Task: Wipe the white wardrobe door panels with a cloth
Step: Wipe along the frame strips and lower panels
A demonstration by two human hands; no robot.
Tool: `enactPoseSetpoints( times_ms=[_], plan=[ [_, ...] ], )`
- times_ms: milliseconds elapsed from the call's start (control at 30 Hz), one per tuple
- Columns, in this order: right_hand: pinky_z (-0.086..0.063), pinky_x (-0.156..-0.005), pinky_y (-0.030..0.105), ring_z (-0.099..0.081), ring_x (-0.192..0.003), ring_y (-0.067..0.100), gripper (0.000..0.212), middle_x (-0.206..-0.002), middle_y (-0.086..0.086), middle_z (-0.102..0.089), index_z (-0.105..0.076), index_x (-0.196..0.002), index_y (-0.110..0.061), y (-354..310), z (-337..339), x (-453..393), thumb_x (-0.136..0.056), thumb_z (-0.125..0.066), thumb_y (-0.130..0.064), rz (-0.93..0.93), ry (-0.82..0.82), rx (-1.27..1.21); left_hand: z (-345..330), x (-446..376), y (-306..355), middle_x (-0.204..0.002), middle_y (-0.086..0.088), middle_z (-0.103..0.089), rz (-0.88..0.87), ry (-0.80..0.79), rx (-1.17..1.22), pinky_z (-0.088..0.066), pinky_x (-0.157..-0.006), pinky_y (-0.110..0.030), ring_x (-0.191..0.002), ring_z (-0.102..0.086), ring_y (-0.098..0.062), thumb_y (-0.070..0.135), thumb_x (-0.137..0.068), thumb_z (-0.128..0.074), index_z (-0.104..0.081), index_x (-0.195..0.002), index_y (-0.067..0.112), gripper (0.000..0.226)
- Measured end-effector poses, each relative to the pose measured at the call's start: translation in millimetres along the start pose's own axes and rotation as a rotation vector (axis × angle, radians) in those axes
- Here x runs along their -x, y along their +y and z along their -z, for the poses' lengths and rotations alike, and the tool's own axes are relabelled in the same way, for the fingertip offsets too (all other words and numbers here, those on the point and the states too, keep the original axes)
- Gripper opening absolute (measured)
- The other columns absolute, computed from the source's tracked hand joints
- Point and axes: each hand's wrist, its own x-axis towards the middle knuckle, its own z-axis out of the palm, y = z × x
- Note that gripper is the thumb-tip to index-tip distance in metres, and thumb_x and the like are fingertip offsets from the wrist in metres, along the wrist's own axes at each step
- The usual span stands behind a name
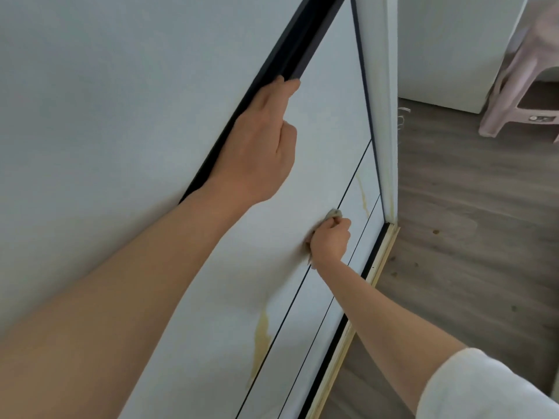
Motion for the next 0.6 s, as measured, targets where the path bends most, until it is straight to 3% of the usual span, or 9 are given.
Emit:
enactPoseSetpoints(
  times_ms=[100, 200, 300, 367, 500, 600],
  plan=[
    [-0.057, -0.082, 0.050, -0.066, -0.088, 0.022, 0.009, -0.109, 0.005, -0.061, -0.046, -0.099, -0.033, -39, 12, 55, -0.102, -0.039, -0.037, 0.234, -0.073, -0.190, 6, 23, 11, -0.160, -0.012, -0.032, 0.069, -0.013, -0.021, -0.020, -0.109, -0.012, -0.146, -0.031, -0.019, 0.005, -0.100, -0.033, -0.032, -0.153, 0.007, 0.053],
    [-0.053, -0.083, 0.031, -0.060, -0.092, 0.010, 0.005, -0.107, -0.002, -0.059, -0.052, -0.099, -0.036, -66, 20, 120, -0.103, -0.051, -0.032, 0.580, -0.204, -0.312, 22, 84, 4, -0.159, -0.002, -0.037, 0.120, -0.003, 0.023, -0.021, -0.105, -0.001, -0.141, -0.035, -0.006, 0.011, -0.101, -0.034, -0.034, -0.153, 0.014, 0.052],
    [-0.047, -0.078, 0.018, -0.058, -0.095, 0.003, 0.005, -0.105, -0.001, -0.057, -0.057, -0.103, -0.029, -53, 13, 136, -0.100, -0.054, -0.030, 0.881, -0.166, -0.280, 35, 135, -12, -0.168, 0.001, -0.015, 0.055, -0.139, -0.065, -0.012, -0.114, -0.004, -0.150, -0.015, 0.003, 0.024, -0.104, -0.029, -0.028, -0.158, 0.017, 0.054],
    [-0.046, -0.081, 0.019, -0.055, -0.094, -0.001, 0.010, -0.108, 0.002, -0.055, -0.052, -0.108, -0.030, -15, -1, 104, -0.100, -0.048, -0.033, 0.787, -0.060, -0.209, 37, 147, -21, -0.169, -0.004, -0.007, -0.021, -0.195, -0.136, -0.013, -0.120, -0.014, -0.153, -0.010, -0.004, 0.029, -0.105, -0.028, -0.024, -0.159, 0.015, 0.056],
    [-0.054, -0.085, 0.051, -0.065, -0.098, 0.029, 0.018, -0.116, 0.009, -0.059, -0.046, -0.118, -0.022, 43, -17, 44, -0.108, -0.035, -0.033, 0.107, 0.027, -0.063, 35, 143, -26, -0.167, -0.007, -0.016, -0.009, -0.138, 0.026, -0.014, -0.121, -0.017, -0.153, -0.014, -0.006, 0.021, -0.107, -0.031, -0.027, -0.158, 0.011, 0.052],
    [-0.052, -0.085, 0.046, -0.062, -0.095, 0.025, 0.022, -0.122, 0.008, -0.056, -0.047, -0.121, -0.016, 27, -19, 66, -0.109, -0.036, -0.030, 0.047, 0.074, -0.088, 34, 143, -26, -0.165, -0.005, -0.024, 0.031, -0.092, 0.161, -0.017, -0.121, -0.018, -0.152, -0.018, -0.005, 0.012, -0.105, -0.032, -0.030, -0.156, 0.008, 0.051]
  ],
)
